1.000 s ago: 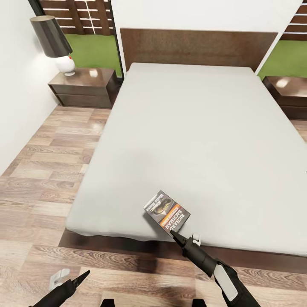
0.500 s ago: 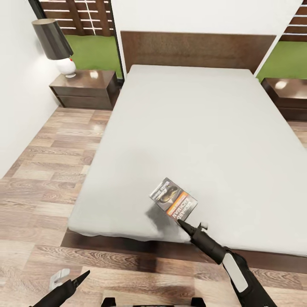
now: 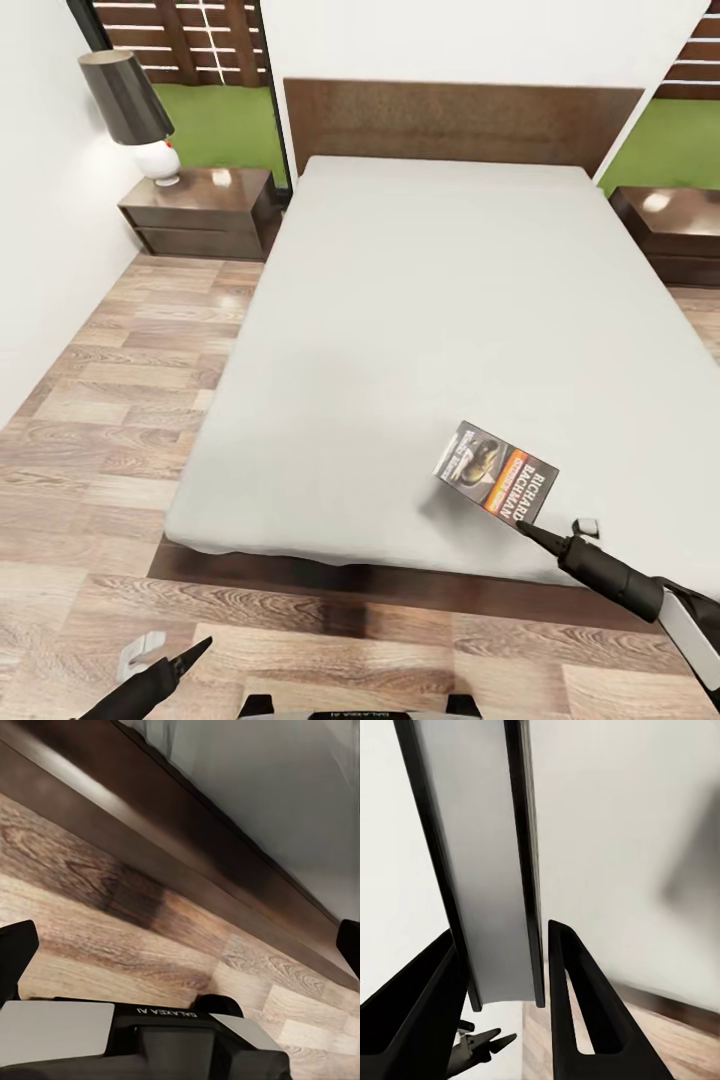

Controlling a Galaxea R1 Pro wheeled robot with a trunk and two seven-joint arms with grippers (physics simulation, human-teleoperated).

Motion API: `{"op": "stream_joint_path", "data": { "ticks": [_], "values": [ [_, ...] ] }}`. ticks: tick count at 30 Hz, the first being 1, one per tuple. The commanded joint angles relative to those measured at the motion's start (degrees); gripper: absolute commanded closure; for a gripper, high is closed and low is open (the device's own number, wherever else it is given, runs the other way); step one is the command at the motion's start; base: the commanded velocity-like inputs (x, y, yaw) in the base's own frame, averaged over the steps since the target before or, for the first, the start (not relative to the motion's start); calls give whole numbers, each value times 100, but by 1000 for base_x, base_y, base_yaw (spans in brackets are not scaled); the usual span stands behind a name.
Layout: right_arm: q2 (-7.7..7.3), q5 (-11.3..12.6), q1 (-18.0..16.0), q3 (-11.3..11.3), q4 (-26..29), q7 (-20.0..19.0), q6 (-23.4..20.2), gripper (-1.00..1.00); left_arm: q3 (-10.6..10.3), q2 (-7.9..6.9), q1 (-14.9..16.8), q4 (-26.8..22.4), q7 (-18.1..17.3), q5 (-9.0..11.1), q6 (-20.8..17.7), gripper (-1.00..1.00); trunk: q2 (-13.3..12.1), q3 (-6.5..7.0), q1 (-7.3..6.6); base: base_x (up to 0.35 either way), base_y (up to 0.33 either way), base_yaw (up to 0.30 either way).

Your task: In the bedroom, move the book from the bed onto either nightstand, and place the two sandals side by side next to the bed.

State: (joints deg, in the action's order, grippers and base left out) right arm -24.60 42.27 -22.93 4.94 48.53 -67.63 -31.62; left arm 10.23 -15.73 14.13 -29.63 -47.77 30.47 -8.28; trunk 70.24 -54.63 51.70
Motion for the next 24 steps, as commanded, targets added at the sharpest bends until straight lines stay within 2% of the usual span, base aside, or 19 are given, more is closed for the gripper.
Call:
{"op": "stream_joint_path", "data": {
  "ticks": [1, 12, 17, 19, 20, 23, 24],
  "values": [
    [-6, 27, -1, -2, -3, -8, -43, 100, 7, 0, 2, 1, -22, 41, -60, -100, -40, 16, -22, 0, 0, 0],
    [-17, 31, -1, 10, -2, -33, -53, 100, -73, 0, 2, 1, -26, 38, -60, -100, -481, 213, -264, 0, 0, 0],
    [30, -42, -1, -6, -15, 18, -12, 100, -74, 1, 2, 3, -22, 38, -60, -100, -681, 303, -374, 0, 0, 0],
    [41, -354, -1, -9, -53, 32, 11, 100, -74, 1, 2, 3, -22, 38, -60, -100, -762, 339, -418, 0, 0, 0],
    [46, -616, -1, -9, -66, 32, 19, 100, -74, 0, 2, 6, -20, 38, -58, -100, -802, 357, -440, 0, 0, 0],
    [193, -1668, -1, -22, -104, 10, 31, 100, -80, 4, 2, 7, -21, 34, -59, -100, -922, 411, -506, 0, 0, 0],
    [240, -1783, -1, -24, -108, 1, 30, 100, -81, 3, 2, 8, -21, 32, -59, -100, -962, 429, -528, 0, 0, 0]
  ]
}}
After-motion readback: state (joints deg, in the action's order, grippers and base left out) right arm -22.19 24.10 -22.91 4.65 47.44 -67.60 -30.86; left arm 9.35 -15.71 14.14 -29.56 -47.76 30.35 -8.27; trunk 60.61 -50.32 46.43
